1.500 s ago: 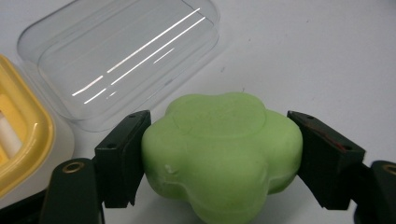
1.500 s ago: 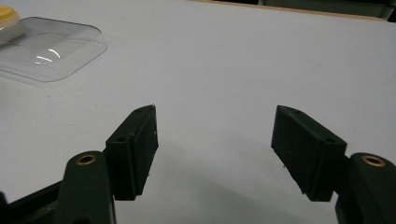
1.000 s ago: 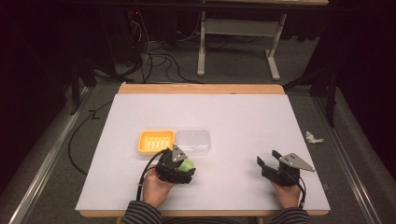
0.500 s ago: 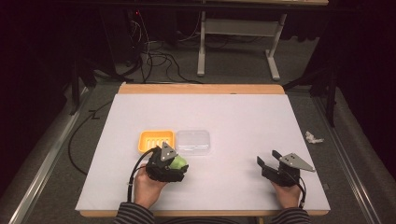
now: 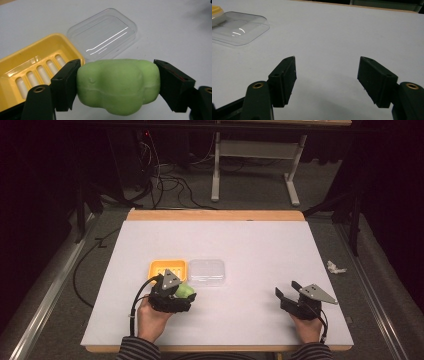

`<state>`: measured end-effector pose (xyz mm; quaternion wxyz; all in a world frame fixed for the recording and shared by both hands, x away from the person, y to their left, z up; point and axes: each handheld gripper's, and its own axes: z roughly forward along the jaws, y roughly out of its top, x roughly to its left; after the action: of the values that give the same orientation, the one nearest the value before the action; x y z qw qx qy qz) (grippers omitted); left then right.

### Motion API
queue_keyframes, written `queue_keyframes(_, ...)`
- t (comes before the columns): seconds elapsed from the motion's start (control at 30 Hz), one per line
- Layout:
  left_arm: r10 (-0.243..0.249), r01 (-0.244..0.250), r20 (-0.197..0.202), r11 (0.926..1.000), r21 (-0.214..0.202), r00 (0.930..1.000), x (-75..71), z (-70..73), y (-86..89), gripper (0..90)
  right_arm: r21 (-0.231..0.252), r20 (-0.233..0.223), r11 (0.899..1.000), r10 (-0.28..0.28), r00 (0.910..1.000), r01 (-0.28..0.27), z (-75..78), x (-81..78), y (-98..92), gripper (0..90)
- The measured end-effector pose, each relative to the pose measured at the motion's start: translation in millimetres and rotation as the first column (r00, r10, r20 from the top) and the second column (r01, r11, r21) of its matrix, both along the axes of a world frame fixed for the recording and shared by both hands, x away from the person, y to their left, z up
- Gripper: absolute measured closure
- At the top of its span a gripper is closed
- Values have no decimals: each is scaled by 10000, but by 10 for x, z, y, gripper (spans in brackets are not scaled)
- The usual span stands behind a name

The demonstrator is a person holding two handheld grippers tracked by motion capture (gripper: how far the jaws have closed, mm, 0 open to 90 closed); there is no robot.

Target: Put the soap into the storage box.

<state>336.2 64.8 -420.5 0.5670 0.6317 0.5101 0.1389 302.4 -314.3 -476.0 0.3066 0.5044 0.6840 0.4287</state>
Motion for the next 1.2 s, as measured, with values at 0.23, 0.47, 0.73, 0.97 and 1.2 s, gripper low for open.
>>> queue_keyframes(0.23, 162, -162, 6, 9998, -121, 9999, 22, 35, 87, 256, -25, -12, 10000, 14, 10000, -14, 0, 1, 1, 319)
queue_keyframes(0.47, 272, -272, 1, 9995, -133, 9996, 32, 54, 145, 256, -21, -6, 10000, 18, 10000, -18, -1, 3, 0, 319)
queue_keyframes(0.73, 577, -576, 36, 9980, -254, 9983, 80, 92, 260, 256, 9, -26, 10000, 12, 10000, -12, -2, 6, 0, 319)
queue_keyframes(0.97, 950, -948, 46, 9948, -361, 9955, 180, 122, 356, 256, 29, -61, 10000, 31, 10000, -31, -2, 7, 2, 319)
queue_keyframes(1.2, 1269, -1266, 62, 9913, -368, 9919, 306, 141, 429, 256, 28, -70, 10000, 23, 10000, -23, -2, 8, 2, 319)
